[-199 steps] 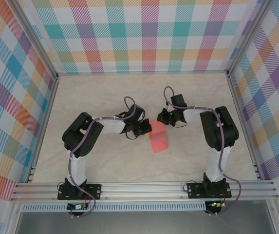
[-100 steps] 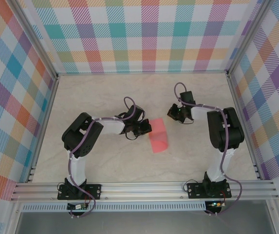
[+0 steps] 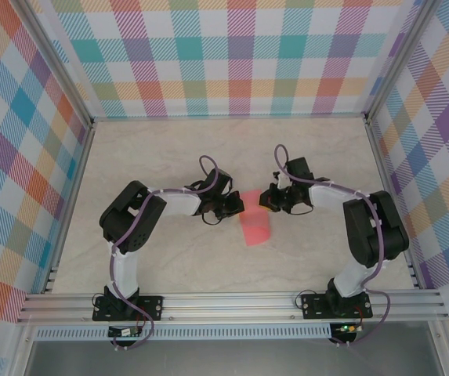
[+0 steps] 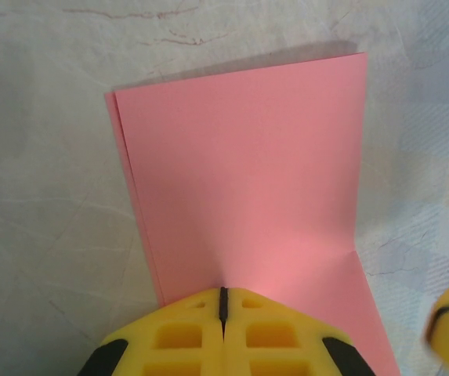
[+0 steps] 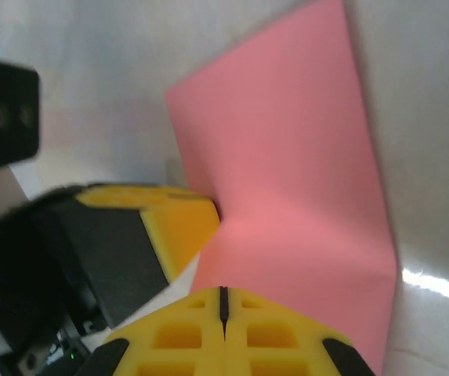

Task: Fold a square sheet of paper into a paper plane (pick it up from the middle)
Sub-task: Fold the square sheet of paper in half at the center of the table.

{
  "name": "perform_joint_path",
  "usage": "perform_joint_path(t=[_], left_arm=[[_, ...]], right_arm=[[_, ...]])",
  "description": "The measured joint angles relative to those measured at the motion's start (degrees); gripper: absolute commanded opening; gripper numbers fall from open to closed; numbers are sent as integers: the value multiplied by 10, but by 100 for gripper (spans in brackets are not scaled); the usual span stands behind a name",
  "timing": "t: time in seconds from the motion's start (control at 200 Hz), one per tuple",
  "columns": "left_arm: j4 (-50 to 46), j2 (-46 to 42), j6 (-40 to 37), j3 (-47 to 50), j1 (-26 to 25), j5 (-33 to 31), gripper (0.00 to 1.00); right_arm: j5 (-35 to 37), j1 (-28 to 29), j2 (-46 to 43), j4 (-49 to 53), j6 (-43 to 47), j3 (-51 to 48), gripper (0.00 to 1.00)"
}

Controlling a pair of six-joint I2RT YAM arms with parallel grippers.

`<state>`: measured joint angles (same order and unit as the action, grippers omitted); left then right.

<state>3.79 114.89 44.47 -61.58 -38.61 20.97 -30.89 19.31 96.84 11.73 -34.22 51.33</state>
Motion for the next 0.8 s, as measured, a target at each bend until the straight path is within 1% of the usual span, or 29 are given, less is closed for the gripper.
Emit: perform_joint_path(t=[0.14, 0.47, 0.655, 0.805], left_arm=[[0, 0, 0, 0, 0, 0, 0], [0, 0, 0, 0, 0, 0, 0], [0, 0, 0, 0, 0, 0, 0], [-1, 0, 0, 0, 0, 0, 0]], right_arm=[[-12, 11, 24, 0, 4, 0, 0], [-4, 12, 53, 34, 33, -1, 0], [-2, 12, 52, 32, 43, -15, 0], [7, 12, 32, 30, 49, -36, 0]])
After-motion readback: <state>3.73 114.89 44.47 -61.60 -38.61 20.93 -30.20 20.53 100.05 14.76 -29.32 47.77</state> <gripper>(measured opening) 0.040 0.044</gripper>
